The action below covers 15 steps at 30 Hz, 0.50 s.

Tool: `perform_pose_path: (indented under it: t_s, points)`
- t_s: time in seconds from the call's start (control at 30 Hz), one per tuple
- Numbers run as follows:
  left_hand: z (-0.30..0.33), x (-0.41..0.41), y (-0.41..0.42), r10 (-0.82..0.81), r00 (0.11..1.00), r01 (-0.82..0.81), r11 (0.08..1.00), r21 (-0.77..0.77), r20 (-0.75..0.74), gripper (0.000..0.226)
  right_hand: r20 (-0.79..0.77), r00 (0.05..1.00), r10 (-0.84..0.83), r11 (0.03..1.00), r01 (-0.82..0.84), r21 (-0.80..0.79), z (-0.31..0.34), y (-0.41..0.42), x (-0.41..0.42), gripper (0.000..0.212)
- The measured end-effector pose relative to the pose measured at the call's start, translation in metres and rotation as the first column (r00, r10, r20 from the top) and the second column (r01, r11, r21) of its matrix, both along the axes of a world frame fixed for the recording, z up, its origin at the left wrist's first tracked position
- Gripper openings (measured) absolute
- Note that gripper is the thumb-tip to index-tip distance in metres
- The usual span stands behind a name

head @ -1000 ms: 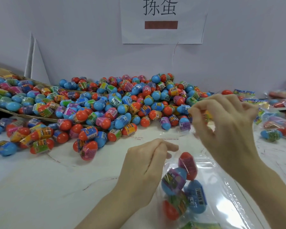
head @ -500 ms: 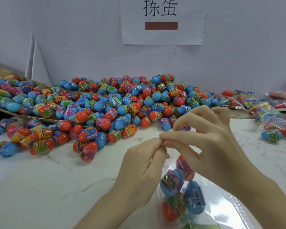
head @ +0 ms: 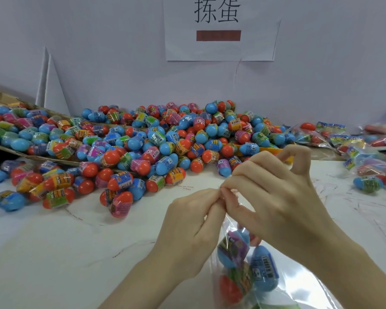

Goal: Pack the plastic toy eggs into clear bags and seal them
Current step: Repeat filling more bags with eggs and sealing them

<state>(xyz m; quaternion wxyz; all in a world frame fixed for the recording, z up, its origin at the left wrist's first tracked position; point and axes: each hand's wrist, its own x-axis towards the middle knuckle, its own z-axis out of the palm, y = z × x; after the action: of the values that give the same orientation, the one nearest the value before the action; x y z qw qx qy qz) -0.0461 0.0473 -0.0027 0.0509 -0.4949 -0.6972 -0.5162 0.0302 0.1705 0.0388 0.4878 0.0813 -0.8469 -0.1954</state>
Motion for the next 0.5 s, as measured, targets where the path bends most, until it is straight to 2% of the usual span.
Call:
perform_pose_path:
  t_s: [0.1, 0.23, 0.33, 0.4, 0.5]
  points:
    - [-0.002, -0.001, 0.0, 0.02, 1.0, -0.02, 1.0, 0.002, -0.015, 0.04, -0.028, 0.999, -0.029, 0.998, 0.028, -0.056, -0.001, -0.001, -0.001, 0.025]
    - [-0.001, 0.001, -0.001, 0.022, 1.0, -0.022, 1.0, 0.013, -0.018, 0.039, -0.089, 0.992, -0.09, 0.99, 0.08, -0.113, -0.001, 0.001, -0.004, 0.02]
    - [0.002, 0.003, -0.001, -0.031, 0.987, 0.023, 0.999, 0.049, 0.16, 0.04, -0.095, 0.979, -0.182, 0.953, 0.151, -0.264, 0.003, 0.019, -0.002, 0.018]
    - [0.003, 0.003, 0.0, -0.041, 0.973, 0.023, 0.996, 0.081, 0.227, 0.037, -0.049, 0.956, -0.29, 0.861, 0.238, -0.449, 0.006, 0.037, 0.002, 0.022]
    - [0.005, 0.003, 0.001, -0.056, 0.948, 0.014, 0.991, 0.136, 0.314, 0.034, 0.113, 0.873, -0.475, 0.591, 0.412, -0.693, 0.007, 0.072, 0.011, 0.029]
